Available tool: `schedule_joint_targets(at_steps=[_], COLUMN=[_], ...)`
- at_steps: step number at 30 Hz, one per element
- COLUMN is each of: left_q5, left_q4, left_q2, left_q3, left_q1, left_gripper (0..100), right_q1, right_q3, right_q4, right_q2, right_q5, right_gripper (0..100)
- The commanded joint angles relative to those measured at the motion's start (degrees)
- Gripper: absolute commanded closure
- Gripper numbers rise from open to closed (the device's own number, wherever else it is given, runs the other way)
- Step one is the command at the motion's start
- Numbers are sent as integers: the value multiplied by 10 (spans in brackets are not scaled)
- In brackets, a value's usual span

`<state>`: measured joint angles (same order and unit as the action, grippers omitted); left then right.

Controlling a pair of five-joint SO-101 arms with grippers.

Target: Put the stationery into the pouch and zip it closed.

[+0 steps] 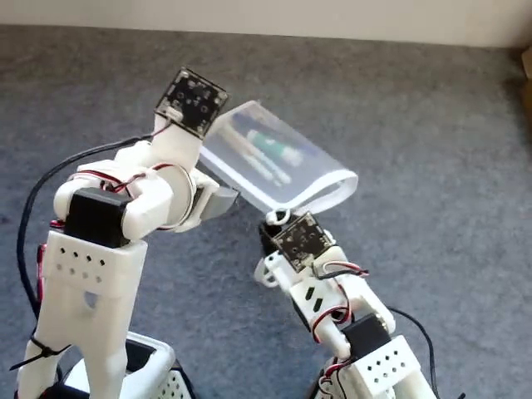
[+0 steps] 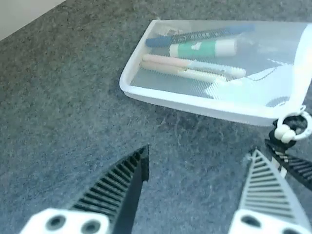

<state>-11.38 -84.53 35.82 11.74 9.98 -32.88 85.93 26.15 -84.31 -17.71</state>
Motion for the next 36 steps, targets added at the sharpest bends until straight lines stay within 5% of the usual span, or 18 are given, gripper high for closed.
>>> schedule_joint_targets(at_steps=[1, 12, 23, 36], left_q5=[-44, -63, -64, -64], left_q4=[-1, 114, 114, 149], left_q2=[76, 137, 139, 138], left_q3=[36, 182, 189, 234], left_q1=[5, 62, 156, 153], left_gripper=[694, 694, 696, 698], right_q1=[15, 16, 16, 15], right_q3=[-85, -183, -260, -269], right_q4=[36, 167, 247, 272], right_q2=[-9, -9, -10, -10], right_q5=[0, -4, -4, -4], right_gripper=[995, 995, 995, 995])
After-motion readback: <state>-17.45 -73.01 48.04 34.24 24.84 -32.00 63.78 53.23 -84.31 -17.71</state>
